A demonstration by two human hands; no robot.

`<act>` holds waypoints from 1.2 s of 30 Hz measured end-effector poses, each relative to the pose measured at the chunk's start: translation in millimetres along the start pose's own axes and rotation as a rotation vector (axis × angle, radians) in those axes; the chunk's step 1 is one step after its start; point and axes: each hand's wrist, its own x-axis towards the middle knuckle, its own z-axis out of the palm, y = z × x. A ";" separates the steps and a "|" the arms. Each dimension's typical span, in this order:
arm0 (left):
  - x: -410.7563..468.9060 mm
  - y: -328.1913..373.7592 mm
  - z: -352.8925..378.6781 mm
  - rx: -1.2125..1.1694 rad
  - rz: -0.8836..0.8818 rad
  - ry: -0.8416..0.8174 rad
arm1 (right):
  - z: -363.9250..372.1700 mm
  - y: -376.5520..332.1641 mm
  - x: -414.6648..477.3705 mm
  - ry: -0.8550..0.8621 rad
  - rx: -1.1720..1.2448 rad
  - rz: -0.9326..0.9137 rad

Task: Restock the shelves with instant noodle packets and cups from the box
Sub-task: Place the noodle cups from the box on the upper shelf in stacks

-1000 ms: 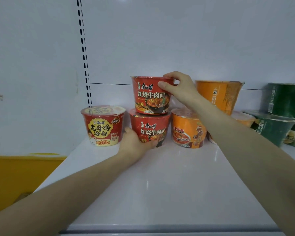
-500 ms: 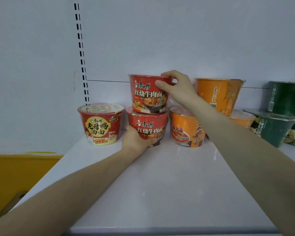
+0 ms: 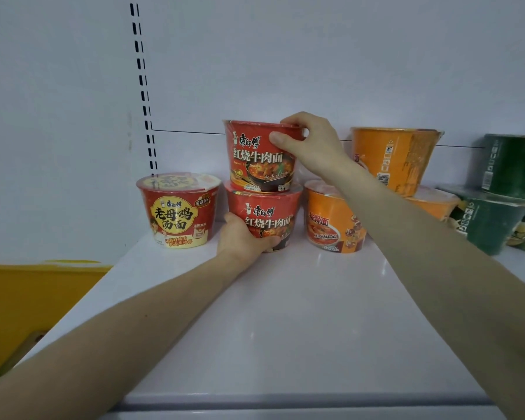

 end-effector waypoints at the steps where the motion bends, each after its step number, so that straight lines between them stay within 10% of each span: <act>1: 0.4 0.0 -0.2 -0.002 0.000 -0.003 | -1.3 0.7 -0.2 -0.015 0.003 0.002; 27: -1.8 -2.2 -7.2 0.208 -0.038 -0.128 | -18.1 -1.4 -2.6 -0.142 -0.108 0.139; 36: -75.2 41.8 -22.6 1.017 0.657 -0.214 | -48.4 -18.9 -34.5 0.183 -0.449 -0.079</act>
